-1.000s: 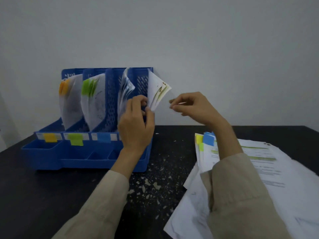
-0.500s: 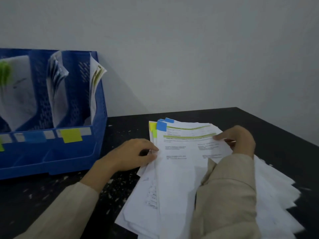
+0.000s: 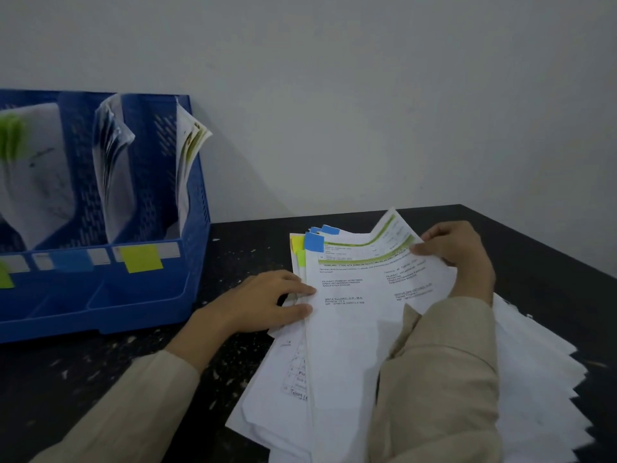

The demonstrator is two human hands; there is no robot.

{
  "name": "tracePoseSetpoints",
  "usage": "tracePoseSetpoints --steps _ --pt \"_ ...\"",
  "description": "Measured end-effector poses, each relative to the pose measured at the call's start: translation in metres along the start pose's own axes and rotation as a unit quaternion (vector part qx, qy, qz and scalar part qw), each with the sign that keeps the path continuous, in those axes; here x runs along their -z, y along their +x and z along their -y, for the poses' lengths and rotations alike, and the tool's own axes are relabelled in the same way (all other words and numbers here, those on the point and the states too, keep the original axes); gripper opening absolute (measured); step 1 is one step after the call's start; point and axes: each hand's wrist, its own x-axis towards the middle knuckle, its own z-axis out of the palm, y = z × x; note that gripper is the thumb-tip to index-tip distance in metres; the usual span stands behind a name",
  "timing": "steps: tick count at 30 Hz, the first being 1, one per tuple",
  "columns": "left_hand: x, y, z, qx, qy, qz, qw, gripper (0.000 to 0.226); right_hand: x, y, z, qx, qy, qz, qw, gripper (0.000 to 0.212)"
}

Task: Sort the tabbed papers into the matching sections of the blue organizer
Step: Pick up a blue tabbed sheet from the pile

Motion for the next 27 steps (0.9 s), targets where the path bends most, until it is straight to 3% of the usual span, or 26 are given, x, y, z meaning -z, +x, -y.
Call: tracePoseSetpoints --steps 7,11,14,18,23,27 --pt "0.003 0.0 -0.001 0.01 -0.02 0.001 1.0 0.049 0.007 0.0 0.0 0.028 0.021 -0.049 0.998 0.012" --pt "0.006 -0.001 -0.003 0.018 -0.051 -0.017 0.998 0.052 0.006 0.002 0.002 0.093 0.036 -0.106 0.989 0.006" --pt "0.011 -0.003 -0.003 0.02 -0.095 -0.066 0.993 0.052 0.005 0.001 0.009 0.151 0.127 -0.141 0.97 0.005" --pt "0.021 -0.004 -0.007 0.016 -0.194 -0.159 0.968 0.055 0.008 -0.007 0.024 0.186 0.247 -0.112 0.944 0.007" --pt "0.039 -0.007 -0.016 0.027 -0.276 -0.243 0.929 0.081 0.008 -0.015 0.045 0.213 0.33 -0.058 0.918 0.008" --pt "0.058 -0.014 -0.025 0.006 -0.355 -0.275 0.894 0.069 0.004 -0.023 0.065 0.249 0.364 0.004 0.898 0.005"
